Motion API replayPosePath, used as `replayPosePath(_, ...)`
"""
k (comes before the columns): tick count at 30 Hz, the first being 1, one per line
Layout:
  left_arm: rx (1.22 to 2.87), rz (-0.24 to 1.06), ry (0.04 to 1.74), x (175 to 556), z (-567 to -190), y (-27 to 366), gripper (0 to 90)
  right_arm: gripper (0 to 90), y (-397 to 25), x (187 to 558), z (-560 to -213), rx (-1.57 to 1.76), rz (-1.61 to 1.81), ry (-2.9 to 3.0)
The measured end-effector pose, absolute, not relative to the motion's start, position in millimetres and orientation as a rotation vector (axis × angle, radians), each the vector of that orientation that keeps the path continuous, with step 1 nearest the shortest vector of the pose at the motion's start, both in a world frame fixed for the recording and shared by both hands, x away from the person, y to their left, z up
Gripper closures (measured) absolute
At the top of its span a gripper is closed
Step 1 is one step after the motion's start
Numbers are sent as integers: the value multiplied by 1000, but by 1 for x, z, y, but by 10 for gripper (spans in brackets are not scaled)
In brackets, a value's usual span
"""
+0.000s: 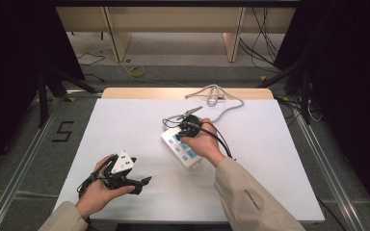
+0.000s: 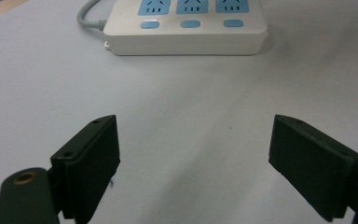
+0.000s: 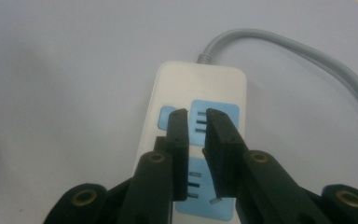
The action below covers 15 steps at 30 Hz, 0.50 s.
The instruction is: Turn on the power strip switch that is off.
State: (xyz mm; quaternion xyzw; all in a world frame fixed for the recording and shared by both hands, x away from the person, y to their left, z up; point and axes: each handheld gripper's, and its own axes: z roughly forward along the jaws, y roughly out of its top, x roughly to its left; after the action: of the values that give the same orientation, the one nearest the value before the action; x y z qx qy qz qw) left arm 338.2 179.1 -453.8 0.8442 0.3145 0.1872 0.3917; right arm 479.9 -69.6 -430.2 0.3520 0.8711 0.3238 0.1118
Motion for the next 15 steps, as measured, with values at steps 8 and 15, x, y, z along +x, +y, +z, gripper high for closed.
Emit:
replayPosePath(8,2144,477,800,338,-454,178,156,760,-92,471,-426,1049,955,2553)
replayPosePath(15,2145,479,806,339,-454,179,154,731,-108,463,-422,1071,980,2535)
